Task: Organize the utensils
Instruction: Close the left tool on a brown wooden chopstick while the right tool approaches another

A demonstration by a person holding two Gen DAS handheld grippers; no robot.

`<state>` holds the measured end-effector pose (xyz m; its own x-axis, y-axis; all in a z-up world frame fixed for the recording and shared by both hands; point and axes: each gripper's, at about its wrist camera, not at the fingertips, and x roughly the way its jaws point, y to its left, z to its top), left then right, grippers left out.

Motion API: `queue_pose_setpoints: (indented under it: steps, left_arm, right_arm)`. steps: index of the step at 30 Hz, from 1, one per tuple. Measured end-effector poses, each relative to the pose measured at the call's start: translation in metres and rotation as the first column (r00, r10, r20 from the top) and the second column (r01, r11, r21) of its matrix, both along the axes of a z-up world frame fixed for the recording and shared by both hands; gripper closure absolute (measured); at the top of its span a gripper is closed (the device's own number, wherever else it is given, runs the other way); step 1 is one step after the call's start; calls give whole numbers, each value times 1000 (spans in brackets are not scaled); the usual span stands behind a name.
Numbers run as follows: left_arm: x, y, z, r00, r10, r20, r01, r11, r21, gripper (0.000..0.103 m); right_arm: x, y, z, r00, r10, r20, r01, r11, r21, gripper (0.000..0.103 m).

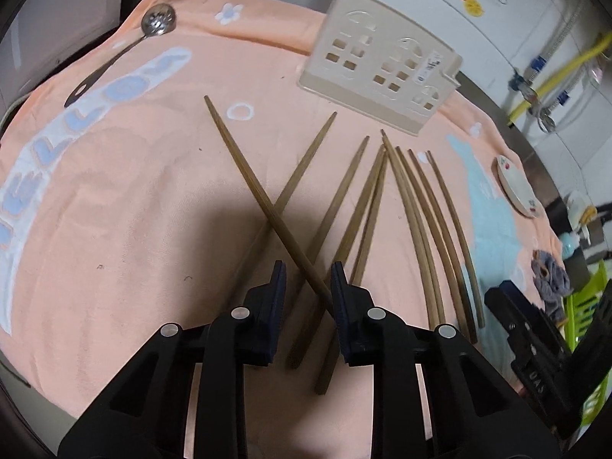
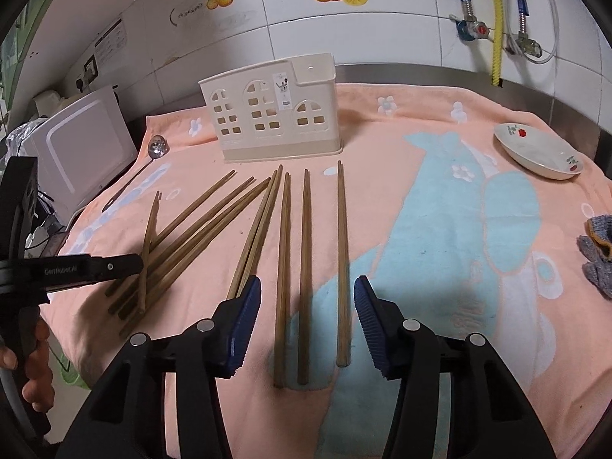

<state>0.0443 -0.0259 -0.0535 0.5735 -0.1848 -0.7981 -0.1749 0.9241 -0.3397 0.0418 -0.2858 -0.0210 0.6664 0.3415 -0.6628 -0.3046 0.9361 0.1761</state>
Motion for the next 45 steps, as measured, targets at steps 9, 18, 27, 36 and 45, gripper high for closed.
queue_pose_setpoints:
  steps: [9,18,27,36,45]
  left_arm:
    - [11,-1,-8,998,41,-45,-41,999,5,80]
    - [14,-1,-8,999,24,-34,-23,1000,15,94]
    - [14,-2,-6,998,-62,-31,65,993,94,95]
    - [14,2,-7,996,-82,-21,83,993,85,94]
    - [17,4,-11,990,-137,-18,138,982,131,97]
  right_arm:
    - [9,1,-8,999,31,-21,-31,999,16,54]
    - [13,-1,-14,998,43,-43,-42,999,23,55]
    - [11,2,-17,998,39,-53,-38,999,17,59]
    - [11,3,-17,998,23,-54,-23,1000,3,59]
    - [9,-1,-16,999,1,-52,-1,1000,1,62]
